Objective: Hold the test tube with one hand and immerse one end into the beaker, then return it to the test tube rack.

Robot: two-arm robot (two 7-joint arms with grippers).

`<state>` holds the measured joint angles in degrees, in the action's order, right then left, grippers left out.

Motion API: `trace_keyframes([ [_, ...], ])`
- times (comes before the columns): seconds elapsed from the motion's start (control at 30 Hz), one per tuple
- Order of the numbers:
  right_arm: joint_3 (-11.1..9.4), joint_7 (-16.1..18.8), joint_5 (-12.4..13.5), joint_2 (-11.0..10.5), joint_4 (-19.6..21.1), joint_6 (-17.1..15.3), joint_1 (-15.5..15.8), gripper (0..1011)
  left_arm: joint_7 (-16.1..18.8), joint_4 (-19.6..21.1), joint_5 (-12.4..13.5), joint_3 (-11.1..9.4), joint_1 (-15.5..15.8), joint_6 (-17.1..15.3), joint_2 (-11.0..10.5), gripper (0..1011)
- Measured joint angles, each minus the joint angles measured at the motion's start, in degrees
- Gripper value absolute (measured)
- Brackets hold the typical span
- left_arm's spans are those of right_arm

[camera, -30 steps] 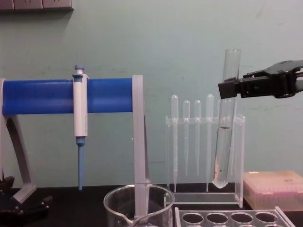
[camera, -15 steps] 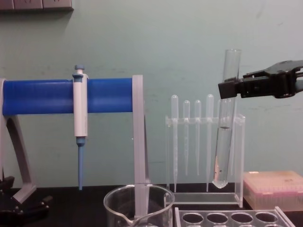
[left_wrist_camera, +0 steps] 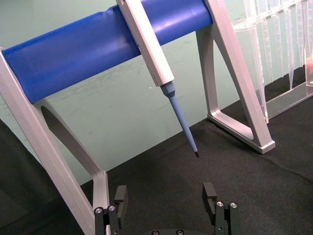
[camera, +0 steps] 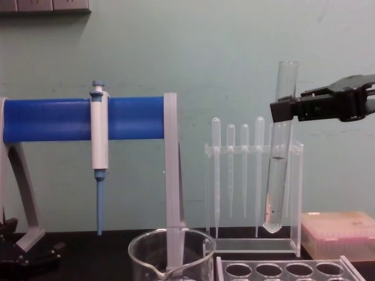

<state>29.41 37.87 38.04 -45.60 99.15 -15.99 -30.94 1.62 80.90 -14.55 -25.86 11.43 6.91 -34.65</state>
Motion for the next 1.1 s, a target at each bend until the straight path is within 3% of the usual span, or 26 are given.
trace_keyframes([
  [1.1, 0.0, 0.0, 0.0, 0.0, 0.0, 0.0, 0.0, 241, 0.0, 0.0, 0.0, 0.0, 0.0, 0.0, 0.0, 1000],
])
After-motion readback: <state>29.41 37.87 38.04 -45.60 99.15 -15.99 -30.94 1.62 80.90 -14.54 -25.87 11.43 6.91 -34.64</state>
